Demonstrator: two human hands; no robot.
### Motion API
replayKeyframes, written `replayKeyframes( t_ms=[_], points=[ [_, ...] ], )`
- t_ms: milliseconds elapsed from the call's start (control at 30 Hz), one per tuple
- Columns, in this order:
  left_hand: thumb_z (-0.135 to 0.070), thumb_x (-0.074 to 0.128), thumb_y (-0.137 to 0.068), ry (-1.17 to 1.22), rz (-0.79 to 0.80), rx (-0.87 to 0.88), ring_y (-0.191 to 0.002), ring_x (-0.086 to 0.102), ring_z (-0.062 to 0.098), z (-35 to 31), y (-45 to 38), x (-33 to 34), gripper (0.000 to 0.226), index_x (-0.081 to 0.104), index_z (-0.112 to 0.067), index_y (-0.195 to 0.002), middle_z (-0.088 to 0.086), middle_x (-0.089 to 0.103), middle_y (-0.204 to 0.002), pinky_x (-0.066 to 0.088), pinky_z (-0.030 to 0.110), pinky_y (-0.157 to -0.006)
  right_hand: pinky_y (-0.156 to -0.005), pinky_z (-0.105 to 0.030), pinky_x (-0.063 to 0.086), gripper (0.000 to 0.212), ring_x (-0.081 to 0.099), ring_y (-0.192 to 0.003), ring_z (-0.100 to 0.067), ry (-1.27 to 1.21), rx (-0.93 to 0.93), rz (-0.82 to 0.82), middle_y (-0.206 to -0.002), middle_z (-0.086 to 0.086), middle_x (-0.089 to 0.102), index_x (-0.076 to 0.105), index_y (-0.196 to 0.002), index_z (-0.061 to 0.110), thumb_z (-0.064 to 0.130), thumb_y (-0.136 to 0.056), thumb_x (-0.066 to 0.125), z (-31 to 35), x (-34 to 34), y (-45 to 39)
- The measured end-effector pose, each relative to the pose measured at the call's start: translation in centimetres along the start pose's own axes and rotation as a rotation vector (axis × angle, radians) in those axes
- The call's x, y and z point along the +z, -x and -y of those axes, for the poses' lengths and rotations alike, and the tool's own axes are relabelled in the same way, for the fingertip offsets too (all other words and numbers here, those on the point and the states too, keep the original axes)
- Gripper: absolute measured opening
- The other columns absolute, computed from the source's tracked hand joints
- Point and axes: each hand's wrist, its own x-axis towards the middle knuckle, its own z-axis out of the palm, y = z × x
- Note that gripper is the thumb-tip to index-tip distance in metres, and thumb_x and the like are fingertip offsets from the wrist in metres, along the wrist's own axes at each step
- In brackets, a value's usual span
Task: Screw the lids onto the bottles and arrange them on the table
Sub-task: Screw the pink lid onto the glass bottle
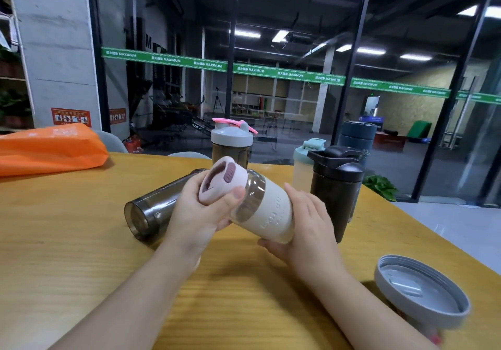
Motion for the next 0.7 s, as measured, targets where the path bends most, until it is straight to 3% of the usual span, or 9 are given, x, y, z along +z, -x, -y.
replayKeyframes(
  t_ms=[100, 167, 233, 300, 400, 533, 700],
  points=[
    [-0.031, 0.089, -0.056, -0.115, 0.083, 0.026, -0.105, 0.066, 0.012, 0.1, -0.1, -0.3, 0.076, 0.053, -0.030, -0.122, -0.008, 0.067, -0.115, 0.058, 0.034, -0.082, -0.091, -0.034, 0.043, 0.104, 0.049, -0.108, -0.020, 0.089, 0.041, -0.014, -0.120, 0.001, 0.061, 0.046, -0.134, 0.012, 0.037, -0.044, 0.090, 0.0, 0.0, 0.1],
    [-0.038, 0.087, -0.049, -0.220, 0.155, 0.030, -0.117, 0.059, 0.009, 0.1, -0.2, -0.6, 0.101, 0.040, -0.031, -0.138, -0.012, 0.060, -0.127, 0.051, 0.037, -0.096, -0.090, -0.020, 0.034, 0.096, 0.045, -0.110, -0.014, 0.039, 0.119, 0.006, -0.122, 0.008, 0.058, 0.046, -0.135, 0.019, 0.035, -0.050, 0.087, -0.3, -0.2, 0.1],
    [-0.049, 0.087, -0.053, -0.377, 0.171, 0.044, -0.125, 0.048, 0.000, -0.3, -0.2, -1.0, 0.112, 0.024, -0.038, -0.145, -0.023, 0.051, -0.133, 0.039, 0.034, -0.106, -0.084, -0.009, 0.026, 0.090, 0.041, -0.111, -0.010, -0.040, 0.161, 0.019, -0.119, 0.016, 0.053, 0.045, -0.134, 0.025, 0.031, -0.054, 0.085, -0.2, -0.5, 0.1],
    [-0.054, 0.077, -0.062, -0.617, 0.058, 0.112, -0.124, 0.039, -0.003, -0.4, -0.3, -1.5, 0.101, 0.024, -0.036, -0.147, -0.026, 0.043, -0.134, 0.031, 0.027, -0.104, -0.077, -0.005, 0.031, 0.074, 0.045, -0.103, -0.008, -0.113, 0.180, 0.001, -0.103, 0.025, 0.050, 0.049, -0.120, 0.030, 0.026, -0.056, 0.084, -0.3, -0.7, 0.2],
    [-0.037, 0.064, -0.087, -1.040, -0.207, 0.212, -0.137, 0.028, 0.014, 0.5, -1.1, -3.3, 0.065, 0.034, -0.026, -0.144, -0.008, 0.041, -0.142, 0.026, 0.033, -0.111, -0.071, -0.003, 0.035, 0.069, 0.046, -0.093, -0.002, -0.213, 0.247, 0.004, -0.092, 0.027, 0.047, 0.042, -0.109, 0.038, 0.027, -0.056, 0.085, -0.3, -0.7, 0.3],
    [-0.029, 0.047, -0.097, -1.456, -0.211, 0.015, -0.147, 0.003, 0.023, 2.1, -1.8, -4.4, 0.055, 0.025, -0.028, -0.147, 0.004, 0.014, -0.159, 0.007, 0.040, -0.118, -0.080, -0.012, 0.036, 0.077, 0.048, -0.106, -0.004, -0.271, 0.310, 0.032, -0.109, 0.015, 0.049, 0.047, -0.123, 0.025, 0.032, -0.057, 0.087, -1.0, -0.2, 0.8],
    [-0.030, 0.049, -0.095, -1.606, -0.240, 0.073, -0.140, 0.018, 0.019, 2.2, -2.1, -4.5, 0.048, 0.034, -0.033, -0.140, -0.002, 0.027, -0.154, 0.010, 0.038, -0.110, -0.081, -0.024, 0.043, 0.067, 0.052, -0.104, -0.006, -0.360, 0.398, 0.071, -0.111, 0.012, 0.051, 0.047, -0.112, 0.032, 0.035, -0.058, 0.086, -1.2, -0.3, 0.6]
  ],
)
